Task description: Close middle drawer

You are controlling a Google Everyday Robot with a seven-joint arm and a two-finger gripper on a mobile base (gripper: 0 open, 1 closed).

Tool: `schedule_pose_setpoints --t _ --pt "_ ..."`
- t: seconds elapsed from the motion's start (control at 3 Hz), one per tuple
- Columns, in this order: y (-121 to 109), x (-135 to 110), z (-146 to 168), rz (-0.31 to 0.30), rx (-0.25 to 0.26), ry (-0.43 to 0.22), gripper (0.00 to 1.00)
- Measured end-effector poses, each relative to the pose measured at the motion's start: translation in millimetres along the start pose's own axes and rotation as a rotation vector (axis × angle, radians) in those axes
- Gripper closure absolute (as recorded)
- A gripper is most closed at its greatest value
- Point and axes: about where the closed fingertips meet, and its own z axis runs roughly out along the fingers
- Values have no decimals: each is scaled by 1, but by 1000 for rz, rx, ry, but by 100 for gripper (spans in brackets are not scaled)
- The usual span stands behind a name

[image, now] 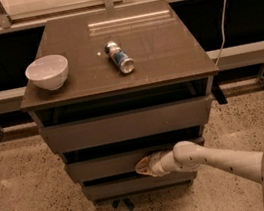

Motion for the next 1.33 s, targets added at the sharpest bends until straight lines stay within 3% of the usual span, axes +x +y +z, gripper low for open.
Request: schedule_pose_setpoints --t 0.33,1.33 --pt "3 0 1 1 -9 -4 100" --pt "74 -12 -37 9 -51 -57 98"
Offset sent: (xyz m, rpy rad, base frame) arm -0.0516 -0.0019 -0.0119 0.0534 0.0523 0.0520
